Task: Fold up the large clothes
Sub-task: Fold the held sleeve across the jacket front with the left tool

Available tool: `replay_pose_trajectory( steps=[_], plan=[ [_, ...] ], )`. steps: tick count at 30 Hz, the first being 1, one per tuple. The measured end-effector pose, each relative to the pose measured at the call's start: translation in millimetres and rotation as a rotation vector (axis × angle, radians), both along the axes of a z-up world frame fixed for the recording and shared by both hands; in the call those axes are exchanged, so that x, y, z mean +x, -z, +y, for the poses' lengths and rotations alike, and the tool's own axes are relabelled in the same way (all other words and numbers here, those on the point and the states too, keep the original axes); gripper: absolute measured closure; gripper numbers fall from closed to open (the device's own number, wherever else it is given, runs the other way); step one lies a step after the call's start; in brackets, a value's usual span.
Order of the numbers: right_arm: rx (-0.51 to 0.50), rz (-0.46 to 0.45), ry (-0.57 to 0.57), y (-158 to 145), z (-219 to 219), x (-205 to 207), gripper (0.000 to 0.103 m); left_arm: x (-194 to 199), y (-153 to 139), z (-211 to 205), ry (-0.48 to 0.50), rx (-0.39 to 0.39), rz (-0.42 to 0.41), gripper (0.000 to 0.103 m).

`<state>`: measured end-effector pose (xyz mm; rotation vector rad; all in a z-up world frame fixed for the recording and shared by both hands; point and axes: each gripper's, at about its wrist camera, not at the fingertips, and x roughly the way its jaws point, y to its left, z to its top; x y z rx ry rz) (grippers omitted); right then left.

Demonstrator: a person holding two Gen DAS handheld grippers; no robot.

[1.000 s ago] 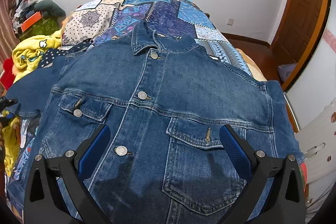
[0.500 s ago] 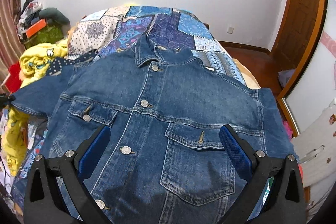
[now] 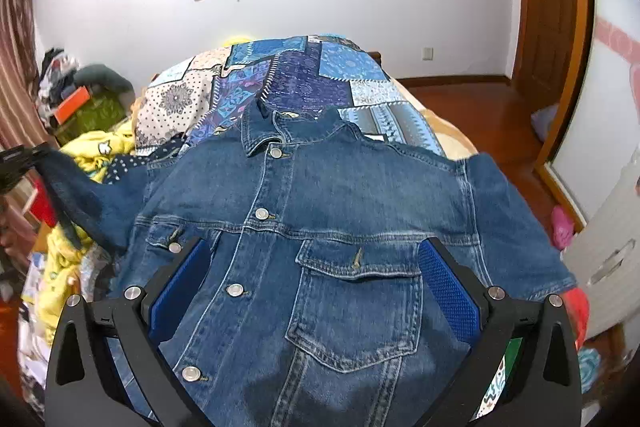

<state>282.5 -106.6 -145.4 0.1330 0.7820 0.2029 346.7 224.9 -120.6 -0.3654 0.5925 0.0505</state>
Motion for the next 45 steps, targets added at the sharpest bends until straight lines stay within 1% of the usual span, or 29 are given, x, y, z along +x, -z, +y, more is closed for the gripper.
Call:
replay_pose_trajectory(
  steps=[3,6,9,13,16,17,19,21,22,23,25,27,29,32,34,35,37,38,40,43,45],
  plan=[
    [0.022,0.008,0.007,2,-11,0,0.000,21,9,-56,0.113,0.020,0.026,0.100],
    [0.034,0.019,0.003,4,-21,0,0.000,35,29,-103,0.214,0.029,0.080,0.100],
    [0.043,0.026,0.004,7,-29,0,0.000,46,61,-145,0.313,0.034,0.174,0.100],
    [0.038,0.034,0.010,12,-40,-1,0.000,47,102,-189,0.393,0.094,0.290,0.100],
    [0.039,0.039,0.018,14,-47,-2,0.000,40,130,-208,0.424,0.136,0.374,0.100],
    [0.041,0.040,0.020,14,-49,-2,0.000,39,134,-209,0.426,0.134,0.388,0.100],
    [0.050,0.043,0.023,13,-52,-3,0.000,33,138,-207,0.442,0.112,0.401,0.100],
    [0.053,0.040,0.024,12,-54,-4,0.000,25,134,-201,0.445,0.097,0.400,0.099],
    [0.051,0.038,0.026,12,-54,-4,0.000,21,131,-197,0.451,0.076,0.406,0.099],
    [0.050,0.036,0.030,10,-54,-5,0.000,20,129,-193,0.450,0.063,0.410,0.096],
    [0.052,0.030,0.031,8,-54,-6,0.000,13,121,-181,0.433,0.019,0.411,0.087],
    [0.056,0.023,0.029,5,-53,-9,0.000,12,114,-169,0.408,-0.028,0.397,0.063],
    [0.050,0.015,0.027,3,-53,-11,0.000,6,104,-149,0.366,-0.101,0.367,0.051],
    [0.041,0.006,0.032,1,-52,-13,0.000,-2,98,-121,0.305,-0.196,0.354,0.041],
    [0.043,0.008,0.032,1,-52,-12,0.000,-5,102,-97,0.264,-0.291,0.356,0.039],
    [0.044,0.009,0.033,1,-52,-12,0.000,-4,105,-90,0.252,-0.323,0.362,0.039],
    [0.044,0.012,0.034,3,-52,-11,0.000,-4,118,-70,0.219,-0.419,0.380,0.039],
    [0.042,0.014,0.034,4,-52,-11,0.000,-4,122,-63,0.208,-0.452,0.385,0.039],
    [0.037,0.018,0.035,6,-52,-8,0.000,-1,137,-48,0.185,-0.542,0.395,0.039],
    [0.033,0.029,0.040,10,-53,-5,0.000,6,157,-33,0.141,-0.621,0.415,0.039],
    [0.032,0.036,0.044,12,-54,-3,0.000,10,166,-26,0.114,-0.646,0.414,0.039]
  ],
)
